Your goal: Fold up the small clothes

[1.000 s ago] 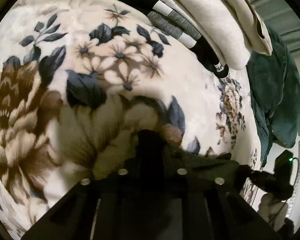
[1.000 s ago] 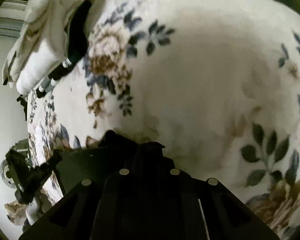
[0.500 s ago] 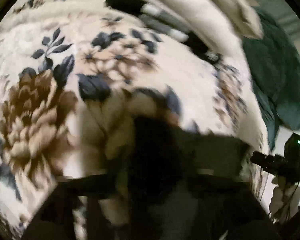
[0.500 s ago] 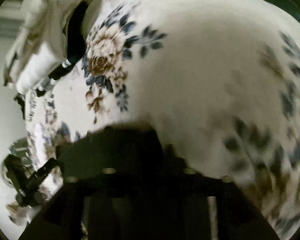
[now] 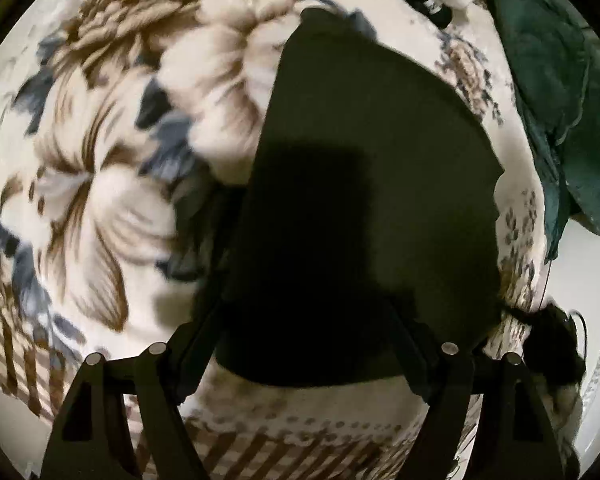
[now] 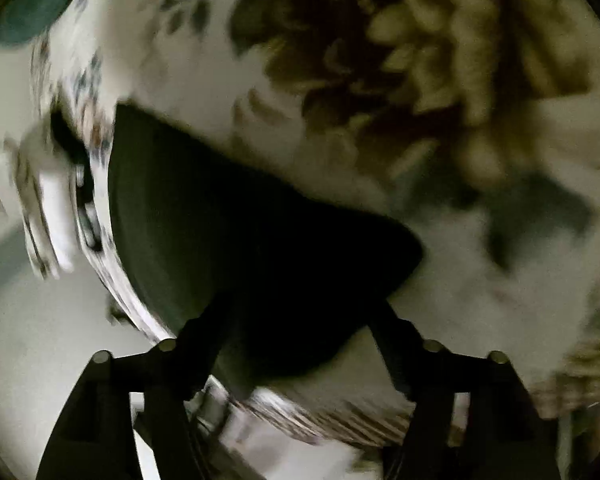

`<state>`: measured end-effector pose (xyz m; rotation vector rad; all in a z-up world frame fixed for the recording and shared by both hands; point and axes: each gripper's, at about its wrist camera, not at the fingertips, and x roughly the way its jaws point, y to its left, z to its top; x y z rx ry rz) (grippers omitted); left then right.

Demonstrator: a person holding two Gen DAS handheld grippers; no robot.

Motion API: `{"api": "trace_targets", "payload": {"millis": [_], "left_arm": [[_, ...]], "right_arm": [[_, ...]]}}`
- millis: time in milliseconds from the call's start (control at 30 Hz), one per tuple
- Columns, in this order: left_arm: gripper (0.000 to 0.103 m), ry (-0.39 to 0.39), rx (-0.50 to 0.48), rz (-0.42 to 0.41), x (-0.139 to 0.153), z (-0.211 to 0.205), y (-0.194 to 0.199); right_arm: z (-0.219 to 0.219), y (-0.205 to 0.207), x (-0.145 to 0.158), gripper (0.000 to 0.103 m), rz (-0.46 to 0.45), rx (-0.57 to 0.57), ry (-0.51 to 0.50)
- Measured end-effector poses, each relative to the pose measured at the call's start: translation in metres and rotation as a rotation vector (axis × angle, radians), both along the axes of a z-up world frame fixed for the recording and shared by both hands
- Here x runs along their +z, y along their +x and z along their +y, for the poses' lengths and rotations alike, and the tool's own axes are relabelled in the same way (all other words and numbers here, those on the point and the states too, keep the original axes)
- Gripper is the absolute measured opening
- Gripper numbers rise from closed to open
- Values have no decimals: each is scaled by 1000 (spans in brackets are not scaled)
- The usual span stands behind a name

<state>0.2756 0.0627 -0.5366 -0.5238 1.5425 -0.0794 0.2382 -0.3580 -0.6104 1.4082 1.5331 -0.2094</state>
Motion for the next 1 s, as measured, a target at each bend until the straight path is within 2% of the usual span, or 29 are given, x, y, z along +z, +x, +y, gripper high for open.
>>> {"api": "trace_targets", "payload": {"millis": [67, 100, 133, 167, 200, 233, 267, 300, 333, 400, 433, 467, 500, 533, 600, 633, 667, 767, 867, 900, 933, 967, 1000], "left_arm": [[78, 1, -6, 1, 0, 1, -1], [78, 4, -7, 1, 0, 2, -1], [78, 4, -4, -1, -1, 2, -1], [78, -1, 1, -7, 0, 4, 0], [78, -5, 9, -10, 0, 7, 0], [78, -7, 14, -11, 0, 10, 0], [78, -12, 22, -13, -1, 13, -1], [78, -17, 29, -16, -2, 15, -2], [78, -16, 32, -9, -5, 17, -4], [78, -21, 46, 0, -9, 23, -8], [78, -24, 51, 4, -9, 24, -10], [78, -30, 59, 6, -9, 27, -12], [78, -29, 63, 6, -7, 27, -14], [78, -23, 64, 3, -4, 28, -15], [78, 8, 45, -13, 2, 26, -19], [78, 33, 30, -22, 4, 25, -20], [78, 62, 11, -31, 5, 22, -22], [79, 144, -49, -29, 3, 6, -22], [79, 204, -72, -33, 0, -4, -21], [79, 228, -76, -39, 0, -8, -20], [79, 239, -78, -42, 0, -9, -19], [80, 252, -80, -45, 0, -11, -19], [80, 259, -78, -45, 0, -11, -18]], "right_arm": [[5, 6, -17, 75, 11, -48, 8], [9, 8, -21, 64, -9, -88, 9], [12, 9, -20, 48, -28, -100, 13], [18, 12, -13, 32, -103, -84, 37], [20, 15, -5, 29, -200, -79, 72], [25, 18, 8, 28, -362, -76, 157], [28, 19, 15, 28, -433, -55, 189], [32, 20, 25, 27, -541, -13, 235], [32, 19, 26, 27, -575, 12, 239], [21, 14, 3, 31, -444, 84, 116], [11, 7, -14, 34, -320, 96, 46], [6, 2, -22, 36, -265, 81, 37], [1, -7, -25, 42, -258, 25, 74], [-1, -11, -19, 46, -265, 12, 65], [-3, -21, 9, 57, -280, 43, -41], [-2, -25, 20, 60, -273, 54, -88], [-1, -29, 29, 60, -271, 64, -118], [1, -25, 42, 61, -246, 91, -116], [18, -7, 45, 60, -212, 176, -155], [23, -3, 44, 47, -195, 197, -195], [27, -1, 46, 28, -199, 195, -245], [35, 7, 49, 21, -192, 213, -289], [41, 10, 55, 19, -187, 235, -343]]}}
